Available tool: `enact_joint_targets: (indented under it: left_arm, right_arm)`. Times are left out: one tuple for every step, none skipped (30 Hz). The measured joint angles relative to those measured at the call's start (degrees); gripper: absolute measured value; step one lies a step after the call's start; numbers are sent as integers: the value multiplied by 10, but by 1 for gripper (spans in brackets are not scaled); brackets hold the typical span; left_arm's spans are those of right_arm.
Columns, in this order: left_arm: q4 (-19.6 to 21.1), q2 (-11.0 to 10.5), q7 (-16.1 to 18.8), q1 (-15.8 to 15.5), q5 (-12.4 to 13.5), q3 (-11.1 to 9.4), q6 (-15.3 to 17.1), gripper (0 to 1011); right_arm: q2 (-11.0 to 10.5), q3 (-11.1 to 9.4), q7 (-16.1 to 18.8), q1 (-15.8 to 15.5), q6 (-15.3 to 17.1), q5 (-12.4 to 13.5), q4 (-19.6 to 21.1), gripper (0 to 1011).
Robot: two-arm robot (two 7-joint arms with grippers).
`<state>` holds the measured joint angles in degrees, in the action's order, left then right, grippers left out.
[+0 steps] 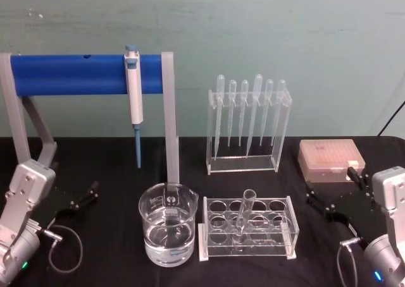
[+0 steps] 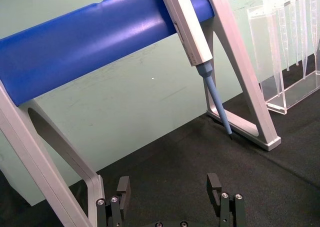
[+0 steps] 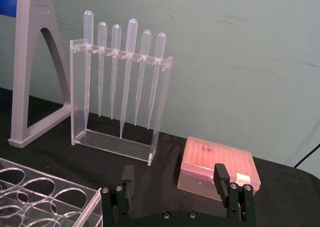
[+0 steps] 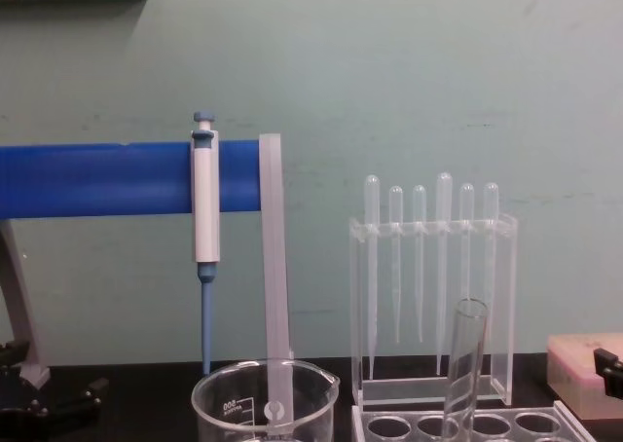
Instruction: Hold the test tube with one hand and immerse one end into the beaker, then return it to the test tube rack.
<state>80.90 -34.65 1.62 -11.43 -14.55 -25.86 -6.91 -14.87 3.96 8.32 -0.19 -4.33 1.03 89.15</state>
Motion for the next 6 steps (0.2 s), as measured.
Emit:
enact_joint_targets:
  left_arm:
    - [0,0,0,0,0,0,0,1000]
    - [0,0,0,0,0,0,0,1000]
    - [0,0,0,0,0,0,0,1000]
    - [0,0,0,0,0,0,0,1000]
    - [0,0,0,0,0,0,0,1000]
    - [0,0,0,0,0,0,0,1000]
  right_arm:
    - [0,0,0,0,0,0,0,1003]
    - [0,0,0,0,0,0,0,1003]
    - [0,0,0,0,0,0,0,1002]
    - [0,0,0,0,0,0,0,1002]
    - [0,0,0,0,0,0,0,1003]
    - [0,0,0,0,0,0,0,1003]
